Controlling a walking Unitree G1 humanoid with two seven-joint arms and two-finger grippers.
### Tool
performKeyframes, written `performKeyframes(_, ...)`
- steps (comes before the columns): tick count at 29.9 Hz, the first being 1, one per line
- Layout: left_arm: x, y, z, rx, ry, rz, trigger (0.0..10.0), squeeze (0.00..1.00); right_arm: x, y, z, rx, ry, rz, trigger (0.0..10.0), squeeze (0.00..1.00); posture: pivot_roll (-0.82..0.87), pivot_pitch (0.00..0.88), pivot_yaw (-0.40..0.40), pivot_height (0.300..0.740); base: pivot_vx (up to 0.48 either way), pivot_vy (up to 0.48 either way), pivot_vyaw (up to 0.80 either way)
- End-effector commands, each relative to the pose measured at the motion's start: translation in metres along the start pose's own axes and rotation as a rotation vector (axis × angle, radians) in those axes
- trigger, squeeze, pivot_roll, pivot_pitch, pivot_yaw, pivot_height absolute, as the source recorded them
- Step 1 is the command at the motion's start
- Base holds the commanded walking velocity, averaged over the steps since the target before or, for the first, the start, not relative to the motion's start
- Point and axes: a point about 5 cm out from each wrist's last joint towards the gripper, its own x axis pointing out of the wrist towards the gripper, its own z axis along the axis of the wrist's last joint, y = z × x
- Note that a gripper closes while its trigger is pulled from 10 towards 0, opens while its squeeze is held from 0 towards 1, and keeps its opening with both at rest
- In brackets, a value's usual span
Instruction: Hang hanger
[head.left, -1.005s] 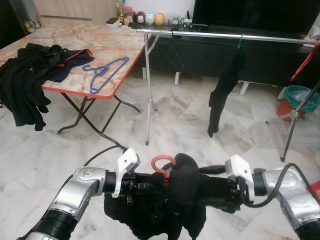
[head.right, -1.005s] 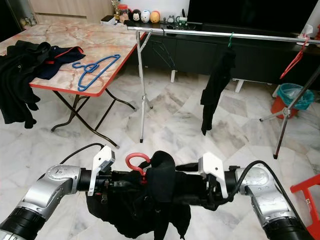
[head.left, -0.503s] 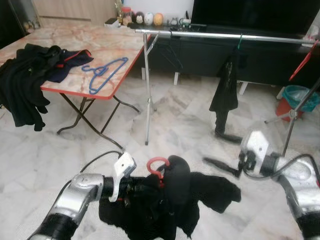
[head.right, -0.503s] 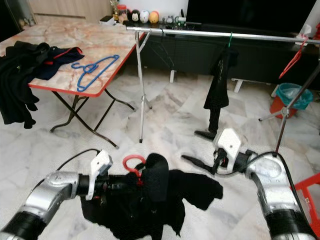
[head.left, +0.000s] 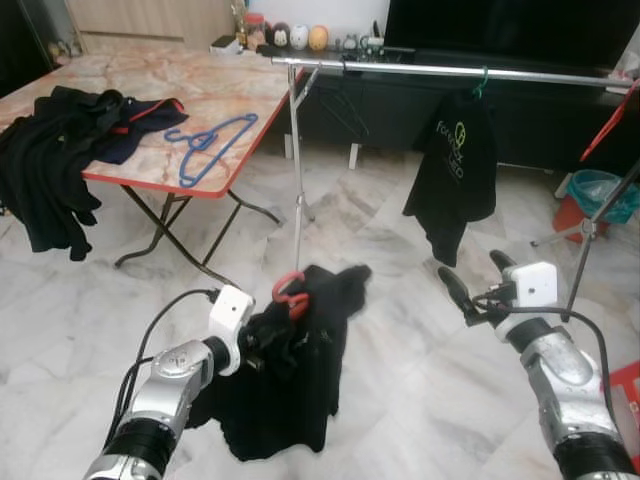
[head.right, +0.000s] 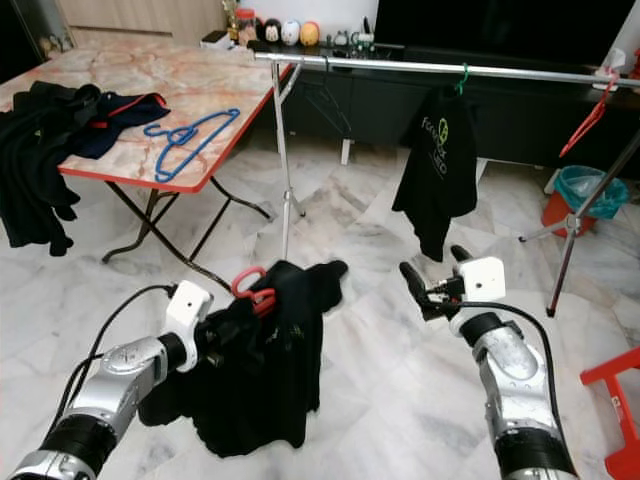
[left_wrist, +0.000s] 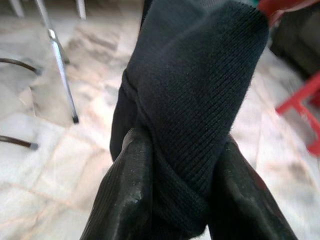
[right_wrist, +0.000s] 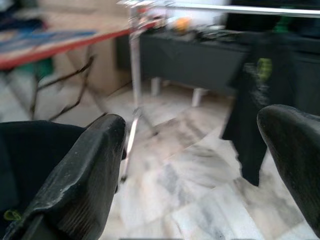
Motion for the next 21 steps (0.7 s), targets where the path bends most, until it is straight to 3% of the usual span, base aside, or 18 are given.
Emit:
performKeyframes(1,0.006,0.002,0.016,-0.001,-0.092,0.047,10.0,0.00,-0.005,0.002,-0.007,0.030,0.000,-0.043,10.0,0.00,-0.04,0.020,-0.032,0.740,0.000,0.000,0.00)
performKeyframes(6,0.009,0.003,0.019,0.007,-0.132,0.121,10.0,0.00,-0.008,0.012,-0.014,0.055,-0.006,-0.064,10.0,0.00,-0.04,0.017,-0.037,0.740,0.000,0.000,0.00)
performKeyframes(12,0.010,0.005,0.026,0.007,-0.190,0.189,10.0,0.00,-0.019,0.008,-0.033,0.070,0.052,-0.284,10.0,0.00,-0.04,0.015,-0.037,0.740,0.000,0.000,0.00)
performKeyframes(21,0.008,0.008,0.019,-0.032,-0.198,0.298,10.0,0.00,-0.037,0.020,-0.065,0.135,0.170,-0.410,10.0,0.00,-0.04,0.000,-0.036,0.740,0.000,0.000,0.00)
